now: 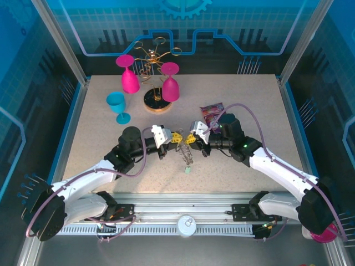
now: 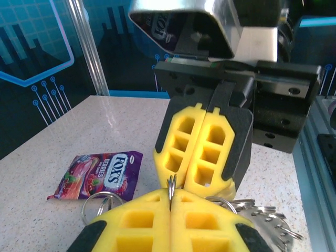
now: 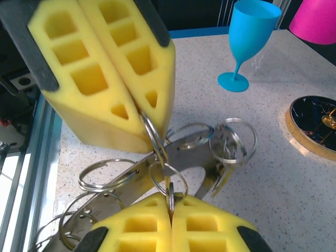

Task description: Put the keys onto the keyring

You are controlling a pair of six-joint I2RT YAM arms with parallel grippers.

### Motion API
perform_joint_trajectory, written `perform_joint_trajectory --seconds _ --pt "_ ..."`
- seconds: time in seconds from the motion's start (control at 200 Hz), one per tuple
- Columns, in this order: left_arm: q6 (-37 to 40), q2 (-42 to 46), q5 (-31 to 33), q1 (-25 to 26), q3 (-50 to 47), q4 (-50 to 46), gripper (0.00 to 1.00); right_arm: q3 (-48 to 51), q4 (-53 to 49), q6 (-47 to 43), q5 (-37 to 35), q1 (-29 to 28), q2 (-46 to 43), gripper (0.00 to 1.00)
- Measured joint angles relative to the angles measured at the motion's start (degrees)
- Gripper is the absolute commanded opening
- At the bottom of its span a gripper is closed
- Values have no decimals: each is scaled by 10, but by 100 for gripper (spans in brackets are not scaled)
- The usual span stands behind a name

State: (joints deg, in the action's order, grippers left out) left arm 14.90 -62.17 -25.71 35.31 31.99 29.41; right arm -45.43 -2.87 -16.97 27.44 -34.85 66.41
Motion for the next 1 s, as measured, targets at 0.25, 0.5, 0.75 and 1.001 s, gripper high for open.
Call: perform_joint_trajectory --seconds 0.25,0.5,0.75,1.001 --pt "-41 -5 -1 -1 -3 30 0 -27 -10 -27 -22 -30 28 0" --pt "-41 -5 0 -1 -3 42 0 -16 -13 -21 -3 -3 -2 37" --pt "-35 -6 -7 -1 -4 43 0 2 11 -4 62 44 -49 33" --pt "-30 -8 -24 -3 -4 43 0 2 50 14 110 42 -19 31"
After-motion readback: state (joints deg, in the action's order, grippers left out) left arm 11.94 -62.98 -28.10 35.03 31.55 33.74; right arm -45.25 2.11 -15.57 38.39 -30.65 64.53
